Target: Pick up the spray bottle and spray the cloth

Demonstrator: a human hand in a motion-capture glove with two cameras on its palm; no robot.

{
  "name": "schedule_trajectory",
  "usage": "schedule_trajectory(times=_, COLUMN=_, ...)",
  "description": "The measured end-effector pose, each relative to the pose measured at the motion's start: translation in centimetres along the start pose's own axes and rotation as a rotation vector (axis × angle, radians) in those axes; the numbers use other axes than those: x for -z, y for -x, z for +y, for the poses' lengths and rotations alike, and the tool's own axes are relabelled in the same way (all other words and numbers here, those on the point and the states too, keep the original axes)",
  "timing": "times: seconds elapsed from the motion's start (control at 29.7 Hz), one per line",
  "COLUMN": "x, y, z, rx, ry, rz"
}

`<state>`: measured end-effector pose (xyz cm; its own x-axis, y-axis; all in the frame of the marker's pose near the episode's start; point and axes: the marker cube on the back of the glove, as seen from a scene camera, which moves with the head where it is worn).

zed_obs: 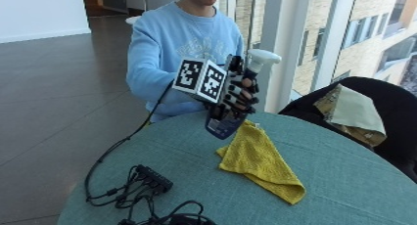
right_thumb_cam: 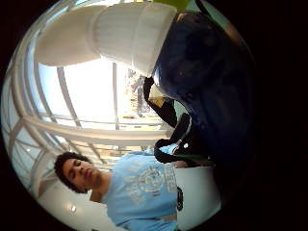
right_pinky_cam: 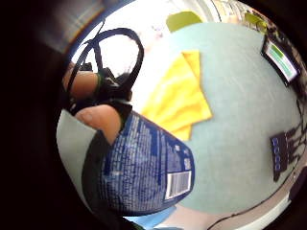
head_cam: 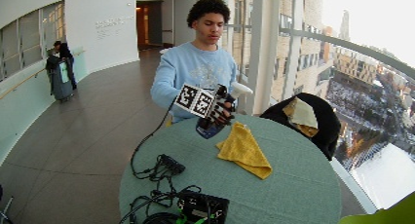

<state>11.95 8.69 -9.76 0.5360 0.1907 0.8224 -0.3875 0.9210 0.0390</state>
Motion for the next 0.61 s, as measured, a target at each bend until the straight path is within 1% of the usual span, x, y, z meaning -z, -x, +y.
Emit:
schedule_trajectory(times=0.17, x=-4.1, y=3.0, z=-3.5, rx=0.135, ry=-0.066, rz=-0.087)
schedule_trajectory(times=0.34, x=-10.4, y=5.9, z=-6.6, rx=0.256, ry=-0.048, rz=-0.163)
schedule_trajectory(times=0.61, x=-18.6, y=8.4, z=-9.6, rx=0.362, ry=-0.026, rz=-0.248)
